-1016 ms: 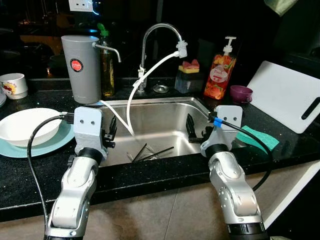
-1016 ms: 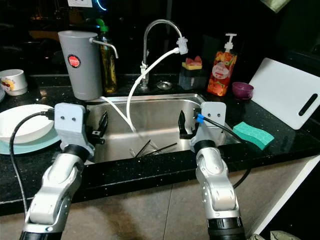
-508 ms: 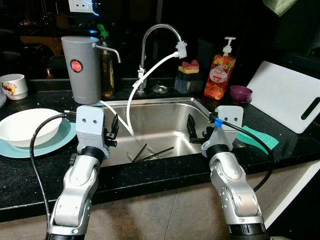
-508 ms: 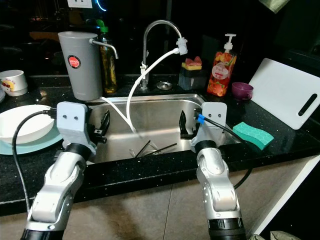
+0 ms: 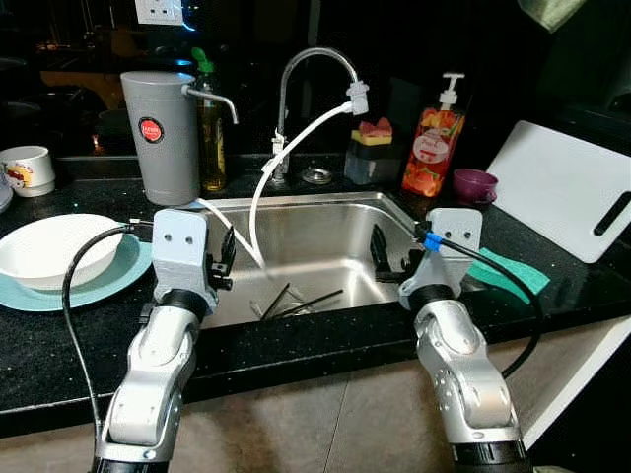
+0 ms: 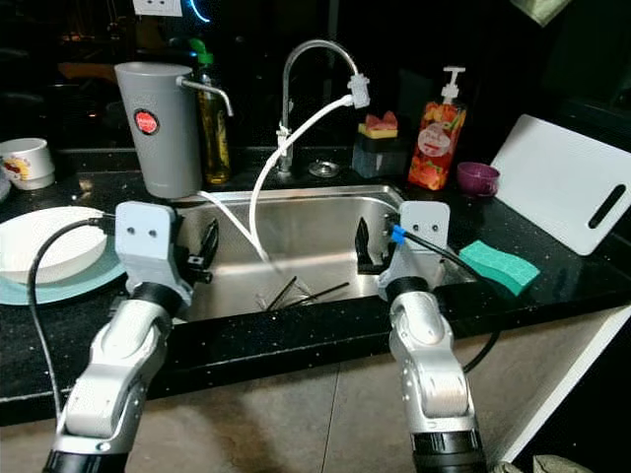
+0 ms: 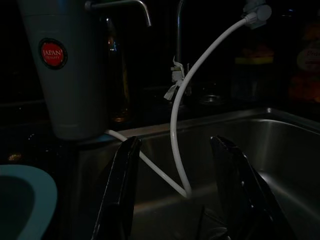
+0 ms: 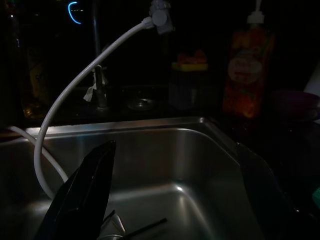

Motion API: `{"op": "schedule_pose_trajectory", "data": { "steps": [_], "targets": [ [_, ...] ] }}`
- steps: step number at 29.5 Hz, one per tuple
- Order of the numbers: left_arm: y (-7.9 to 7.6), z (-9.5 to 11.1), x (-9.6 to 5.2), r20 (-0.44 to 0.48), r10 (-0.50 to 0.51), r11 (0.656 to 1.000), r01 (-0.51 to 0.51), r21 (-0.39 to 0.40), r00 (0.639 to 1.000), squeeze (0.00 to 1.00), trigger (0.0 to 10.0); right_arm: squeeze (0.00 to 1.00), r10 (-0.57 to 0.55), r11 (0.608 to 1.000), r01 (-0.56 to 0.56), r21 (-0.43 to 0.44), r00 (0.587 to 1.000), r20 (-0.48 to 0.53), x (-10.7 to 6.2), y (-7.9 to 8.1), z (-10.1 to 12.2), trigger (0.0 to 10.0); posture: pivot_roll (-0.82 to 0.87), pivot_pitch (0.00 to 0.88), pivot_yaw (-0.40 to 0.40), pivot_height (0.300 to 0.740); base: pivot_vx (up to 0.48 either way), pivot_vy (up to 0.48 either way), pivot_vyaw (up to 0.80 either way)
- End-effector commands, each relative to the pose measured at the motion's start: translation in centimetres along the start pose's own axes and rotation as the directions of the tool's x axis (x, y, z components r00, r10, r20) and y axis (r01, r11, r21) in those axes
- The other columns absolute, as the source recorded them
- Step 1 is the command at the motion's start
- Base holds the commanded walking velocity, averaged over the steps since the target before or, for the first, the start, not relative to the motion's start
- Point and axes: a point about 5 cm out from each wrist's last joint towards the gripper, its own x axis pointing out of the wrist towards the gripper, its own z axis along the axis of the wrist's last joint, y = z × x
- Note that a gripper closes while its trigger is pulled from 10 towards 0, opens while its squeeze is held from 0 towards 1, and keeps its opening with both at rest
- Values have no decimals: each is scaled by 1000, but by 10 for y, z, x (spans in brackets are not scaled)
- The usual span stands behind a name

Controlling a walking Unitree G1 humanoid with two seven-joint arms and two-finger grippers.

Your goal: Kitchen organization

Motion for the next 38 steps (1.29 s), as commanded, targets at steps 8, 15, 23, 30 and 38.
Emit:
{"op": "schedule_pose_trajectory", "data": {
  "steps": [8,15,23,30,38],
  "targets": [
    [-2,0,0,6,-2,1000,2,1,1000,0,10000,0,-7,1000,7,-5,1000,-1,1,-2,2,10000,88,45,-78,740,0,0,0],
    [-3,-1,0,7,0,1000,0,0,1000,0,10000,0,-1,1000,1,-8,1000,-4,0,-1,2,10000,83,47,-82,740,0,0,0],
    [-4,-1,0,4,-3,1000,3,-3,1000,0,10000,0,-5,1000,5,-10,1000,-4,0,-2,2,10000,79,48,-81,740,0,0,0],
    [-3,-1,0,6,-3,1000,3,-1,1000,0,10000,0,-3,1000,3,-7,1000,-3,0,-2,2,10000,79,48,-81,740,0,0,0],
    [-4,-1,0,6,-3,1000,3,-3,1000,0,10000,0,-4,1000,4,-9,1000,-3,0,-2,2,10000,79,48,-81,740,0,0,0]
  ]
}}
